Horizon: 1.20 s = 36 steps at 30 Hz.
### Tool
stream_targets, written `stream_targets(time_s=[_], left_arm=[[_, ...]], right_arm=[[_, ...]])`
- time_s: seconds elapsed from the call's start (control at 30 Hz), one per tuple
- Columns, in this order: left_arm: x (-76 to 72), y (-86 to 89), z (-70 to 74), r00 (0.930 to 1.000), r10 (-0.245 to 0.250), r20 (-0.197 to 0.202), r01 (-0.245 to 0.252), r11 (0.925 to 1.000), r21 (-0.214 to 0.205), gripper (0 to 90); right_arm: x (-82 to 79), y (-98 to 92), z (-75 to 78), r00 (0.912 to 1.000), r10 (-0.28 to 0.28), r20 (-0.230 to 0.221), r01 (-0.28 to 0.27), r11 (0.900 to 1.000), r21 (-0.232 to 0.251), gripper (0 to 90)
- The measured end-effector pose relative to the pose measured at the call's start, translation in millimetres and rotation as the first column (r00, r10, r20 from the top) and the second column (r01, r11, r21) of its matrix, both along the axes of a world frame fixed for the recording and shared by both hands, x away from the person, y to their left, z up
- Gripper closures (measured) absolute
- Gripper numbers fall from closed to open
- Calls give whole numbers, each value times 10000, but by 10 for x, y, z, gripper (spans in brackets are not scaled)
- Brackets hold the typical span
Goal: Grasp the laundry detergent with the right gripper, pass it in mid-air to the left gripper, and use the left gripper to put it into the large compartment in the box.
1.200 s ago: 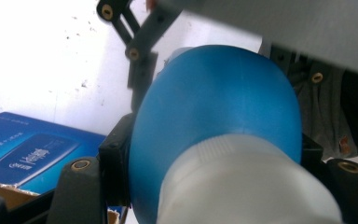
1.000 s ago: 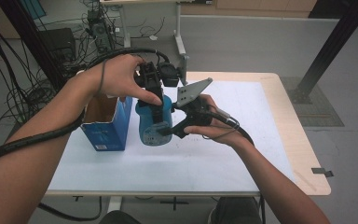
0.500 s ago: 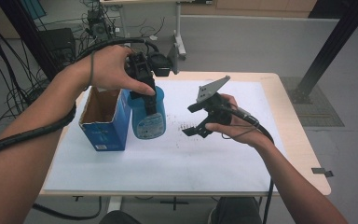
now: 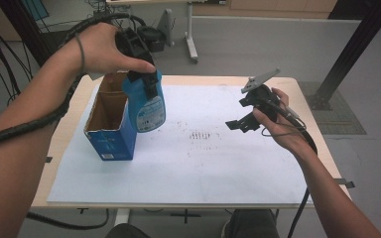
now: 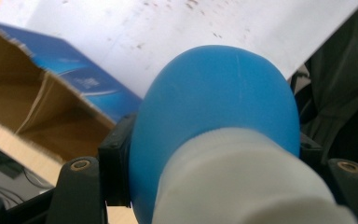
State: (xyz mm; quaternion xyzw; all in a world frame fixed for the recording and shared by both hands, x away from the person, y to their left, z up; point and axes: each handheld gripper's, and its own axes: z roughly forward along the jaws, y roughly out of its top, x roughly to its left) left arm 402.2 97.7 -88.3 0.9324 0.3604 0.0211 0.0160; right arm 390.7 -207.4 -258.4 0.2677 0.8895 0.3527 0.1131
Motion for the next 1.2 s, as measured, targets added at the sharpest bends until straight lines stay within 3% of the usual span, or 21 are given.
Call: stream_targets(time_s=[0.1, 0.17, 0.23, 0.33, 0.47, 0.5, 0.67, 0.8, 0.93, 1.03, 1.2], left_arm=[[50, 45, 104, 9968, 789, 103, -788, 9969, -76, 362], [89, 80, 180, 9892, 1459, 164, -1458, 9893, -105, 362], [129, 118, 252, 9778, 2084, 235, -2082, 9781, -72, 362], [202, 200, 370, 9551, 2949, 296, -2949, 9555, -36, 362], [297, 338, 510, 9157, 3996, 433, -3986, 9166, -297, 362], [321, 379, 534, 9032, 4272, 408, -4258, 9040, -387, 362], [421, 529, 607, 8509, 5241, 362, -5227, 8515, -422, 362], [496, 644, 603, 8058, 5913, 334, -5901, 8064, -385, 363], [548, 809, 566, 7482, 6633, 147, -6617, 7477, -551, 363], [569, 906, 529, 7140, 7001, 98, -6987, 7134, -541, 363], [582, 1038, 489, 6646, 7471, 105, -7452, 6638, -645, 363]], right_arm=[[0, -90, 10, 9982, -437, -399, 415, 9977, -541, 53], [-9, -139, 5, 9974, -571, -441, 538, 9959, -720, 57], [-23, -187, 3, 9961, -714, -513, 674, 9948, -760, 57], [-43, -259, 1, 9949, -852, -536, 803, 9928, -887, 58], [-60, -338, -9, 9933, -940, -680, 865, 9906, -1056, 59], [-62, -359, -12, 9928, -976, -696, 900, 9903, -1055, 59], [-64, -457, -6, 9908, -1143, -728, 1069, 9895, -975, 60], [-66, -523, 17, 9897, -1240, -716, 1173, 9889, -915, 60], [-76, -578, 33, 9882, -1404, -611, 1339, 9859, -1005, 60], [-70, -612, 32, 9872, -1448, -661, 1376, 9851, -1035, 60], [-78, -622, 43, 9862, -1534, -619, 1463, 9835, -1061, 61]])
